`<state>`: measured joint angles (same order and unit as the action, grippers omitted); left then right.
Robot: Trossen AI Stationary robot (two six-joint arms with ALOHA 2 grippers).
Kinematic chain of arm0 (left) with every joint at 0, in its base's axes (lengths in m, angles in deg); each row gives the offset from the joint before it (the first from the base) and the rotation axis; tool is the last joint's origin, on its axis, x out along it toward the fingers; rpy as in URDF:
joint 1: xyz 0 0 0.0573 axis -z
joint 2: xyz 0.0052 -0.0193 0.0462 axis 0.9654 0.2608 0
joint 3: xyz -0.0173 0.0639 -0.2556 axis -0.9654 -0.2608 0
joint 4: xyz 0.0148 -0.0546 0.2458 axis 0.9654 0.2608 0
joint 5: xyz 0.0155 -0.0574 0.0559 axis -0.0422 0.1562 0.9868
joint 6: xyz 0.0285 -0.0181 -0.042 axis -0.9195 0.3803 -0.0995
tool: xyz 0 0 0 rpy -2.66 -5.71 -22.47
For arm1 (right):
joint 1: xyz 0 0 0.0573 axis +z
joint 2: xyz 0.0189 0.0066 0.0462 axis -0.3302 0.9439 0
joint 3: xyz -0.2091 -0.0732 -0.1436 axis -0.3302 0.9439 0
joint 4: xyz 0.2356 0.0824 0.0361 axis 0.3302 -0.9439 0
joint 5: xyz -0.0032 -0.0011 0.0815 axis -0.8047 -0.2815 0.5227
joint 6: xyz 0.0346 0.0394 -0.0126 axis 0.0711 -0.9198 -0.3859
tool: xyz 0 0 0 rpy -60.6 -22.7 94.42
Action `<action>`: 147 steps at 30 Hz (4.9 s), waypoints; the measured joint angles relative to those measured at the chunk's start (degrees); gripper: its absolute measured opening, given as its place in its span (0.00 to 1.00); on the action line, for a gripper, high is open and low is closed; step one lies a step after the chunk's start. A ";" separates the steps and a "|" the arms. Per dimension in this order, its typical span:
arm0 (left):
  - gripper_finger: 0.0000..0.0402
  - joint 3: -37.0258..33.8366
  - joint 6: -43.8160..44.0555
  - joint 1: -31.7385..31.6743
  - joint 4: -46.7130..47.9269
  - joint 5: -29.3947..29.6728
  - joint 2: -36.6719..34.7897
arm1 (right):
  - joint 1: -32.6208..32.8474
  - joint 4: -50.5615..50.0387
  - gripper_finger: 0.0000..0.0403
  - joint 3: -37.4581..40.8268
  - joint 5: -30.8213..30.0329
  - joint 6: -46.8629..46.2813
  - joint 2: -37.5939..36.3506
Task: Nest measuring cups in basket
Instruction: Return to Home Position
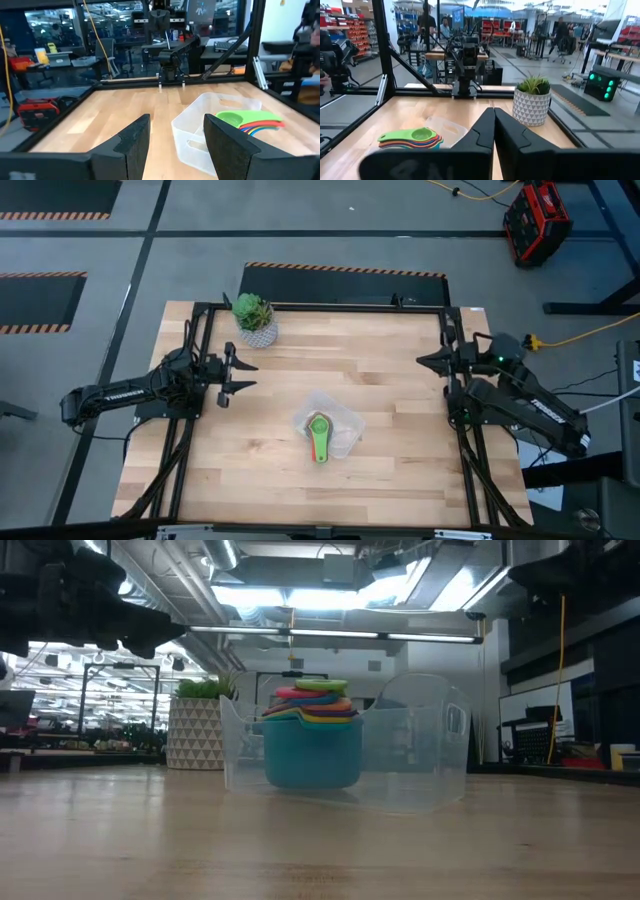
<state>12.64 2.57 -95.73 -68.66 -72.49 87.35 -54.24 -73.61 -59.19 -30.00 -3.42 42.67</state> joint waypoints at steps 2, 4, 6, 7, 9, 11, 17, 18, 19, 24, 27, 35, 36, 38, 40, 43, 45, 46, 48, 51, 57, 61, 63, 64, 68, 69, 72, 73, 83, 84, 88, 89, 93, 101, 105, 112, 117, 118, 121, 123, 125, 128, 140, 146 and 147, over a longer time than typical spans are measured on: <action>0.45 0.00 2.16 0.09 -0.30 -0.22 0.00 | 0.00 0.16 0.03 0.89 0.00 0.00 -1.96; 0.45 0.00 3.68 0.75 -0.34 -0.88 0.00 | 0.00 0.15 0.03 1.95 0.00 -0.33 -4.01; 0.45 0.00 4.19 2.08 -0.35 -0.83 0.00 | 0.00 0.47 0.02 2.88 -0.01 -1.34 -6.05; 0.45 0.00 4.08 2.93 -0.36 -0.11 0.00 | 0.00 0.46 0.02 3.29 -0.01 -1.55 -7.00; 0.45 0.00 3.26 4.88 -0.44 2.92 0.00 | 0.00 0.45 0.02 4.03 0.00 -1.70 -8.67; 0.45 0.00 3.13 6.83 -0.60 6.75 0.00 | 0.00 0.54 0.02 4.54 0.06 -2.29 -9.74; 0.45 0.00 1.58 12.10 -0.63 11.93 0.00 | 0.00 0.83 0.03 6.73 0.44 -1.61 -9.65; 0.45 0.00 1.50 12.74 -0.77 12.68 0.00 | 0.00 0.89 0.03 7.22 0.46 -1.42 -9.63; 0.45 0.00 1.24 13.26 -0.90 13.71 0.00 | 0.00 1.26 0.03 7.66 0.48 -1.42 -9.63; 0.45 0.00 0.09 14.40 -0.88 19.52 0.00 | 0.00 4.33 0.03 10.70 0.52 -1.65 -9.63; 0.45 0.00 0.09 14.41 -0.87 21.66 0.00 | 0.00 6.77 0.03 12.38 0.48 -1.99 -9.65; 0.45 0.00 0.15 14.41 -0.42 22.49 0.00 | 0.00 16.92 0.03 19.83 0.47 -3.42 -9.64; 0.45 -0.02 0.13 14.41 -0.22 22.49 0.00 | 0.00 17.19 0.03 20.33 0.43 -3.87 -9.65; 0.45 0.00 0.15 14.40 -0.18 22.51 0.00 | 0.00 16.65 0.03 20.28 0.50 -4.30 -9.52; 0.45 0.00 0.15 14.39 0.37 22.55 0.00 | 0.00 16.64 0.03 20.28 0.72 -4.20 -9.52; 0.45 0.00 0.30 14.39 2.59 22.65 0.00 | 0.01 15.13 0.03 20.27 1.15 -1.61 -9.52; 0.45 0.00 1.24 14.39 3.73 22.95 0.00 | 0.00 14.15 0.03 20.26 0.52 -1.37 -9.38; 0.45 0.00 1.71 14.39 3.96 22.95 0.00 | 0.00 14.35 0.03 20.26 0.45 -1.38 -9.30; 0.45 0.00 1.86 14.39 4.38 22.95 0.00 | 0.00 14.35 0.03 20.26 0.75 -1.37 -9.27; 0.45 0.00 1.60 14.39 5.55 23.05 0.00 | 0.00 14.36 0.03 20.26 0.96 -1.49 -9.13; 0.45 0.00 1.57 14.39 7.21 23.23 0.00 | 0.00 14.37 0.03 20.26 1.07 -4.39 -9.13; 0.45 0.00 1.57 14.39 8.06 23.23 0.02 | 0.00 14.38 0.03 20.24 1.07 -4.44 -9.13; 0.45 0.00 1.61 14.39 8.09 23.22 0.00 | 0.00 14.37 0.03 20.24 1.07 -4.37 -9.13; 0.45 0.00 1.62 14.39 8.09 23.21 0.02 | 0.00 14.36 0.03 20.24 1.07 -4.37 -9.13; 0.45 0.00 1.62 14.39 8.09 23.21 0.01 | 0.00 14.38 0.03 20.24 1.05 -4.33 -9.13; 0.45 0.00 1.64 14.39 8.09 23.21 0.02 | 0.00 14.36 0.04 20.22 1.05 -4.33 -9.13; 0.45 -0.01 1.89 14.39 8.08 23.27 0.01 | 0.00 14.38 0.04 20.22 1.05 -4.28 -9.13; 0.45 0.00 2.25 14.39 8.08 23.45 0.02 | 0.00 14.36 0.04 20.22 1.05 -4.28 -9.13; 0.45 0.00 2.64 14.39 8.09 25.29 0.01 | 0.00 14.38 0.04 20.22 1.03 -4.27 -9.13; 0.45 -0.01 2.64 14.39 8.09 25.29 0.00 | 0.00 14.37 0.04 20.22 1.03 -4.28 -9.13; 0.45 0.00 2.62 14.39 8.09 25.30 0.01 | 0.00 14.38 0.04 20.22 1.03 -4.27 -9.13; 0.45 -0.02 2.62 14.39 8.09 25.30 0.02 | 0.00 14.38 0.04 20.22 1.03 -4.26 -9.13; 0.45 0.00 2.62 14.39 8.09 25.31 0.01 | 0.00 14.38 0.04 20.19 1.00 -4.26 -9.11; 0.45 -0.02 2.60 14.39 8.09 25.31 0.02 | 0.00 14.38 0.04 20.15 1.00 -4.26 -9.11; 0.45 0.00 2.60 14.39 8.09 25.31 0.02 | 0.00 14.38 0.04 20.15 1.00 -4.26 -9.11; 0.45 0.00 2.60 14.39 8.09 25.31 0.00 | 0.00 14.38 0.04 20.15 0.98 -4.26 -9.11; 0.45 -0.02 2.60 14.39 8.09 25.31 0.02 | 0.00 14.38 0.04 20.15 0.98 -4.26 -9.11; 0.45 -0.01 2.60 14.39 8.09 25.31 0.00 | 0.00 14.38 0.04 20.15 0.99 -4.26 -9.11; 0.45 -0.01 2.60 14.39 8.07 25.31 0.01 | 0.00 14.38 0.04 20.15 0.98 -4.27 -9.11; 0.45 0.00 2.60 14.39 8.09 25.31 0.00 | 0.00 14.38 0.04 20.15 1.00 -4.26 -9.11; 0.45 0.00 2.60 14.39 8.07 25.31 0.02 | 0.00 14.38 0.04 20.15 1.00 -4.26 -9.11; 0.45 -0.01 2.60 14.39 8.08 25.31 0.02 | 0.00 14.38 0.04 20.15 0.98 -4.26 -9.11; 0.45 -0.02 2.58 14.39 8.09 25.31 -2.12 | 0.02 14.38 0.04 20.15 0.98 -4.26 -9.11; 0.45 -0.02 2.58 14.39 8.07 25.31 -7.49 | 0.00 14.38 0.04 20.15 0.99 -4.26 -9.11; 0.45 -0.02 2.58 14.39 8.07 25.32 -8.15 | 0.00 14.38 0.04 20.15 0.98 -4.26 -9.11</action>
<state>12.62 5.15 -81.34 -60.60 -47.17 79.20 -54.24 -59.23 -39.04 -29.02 -7.68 33.57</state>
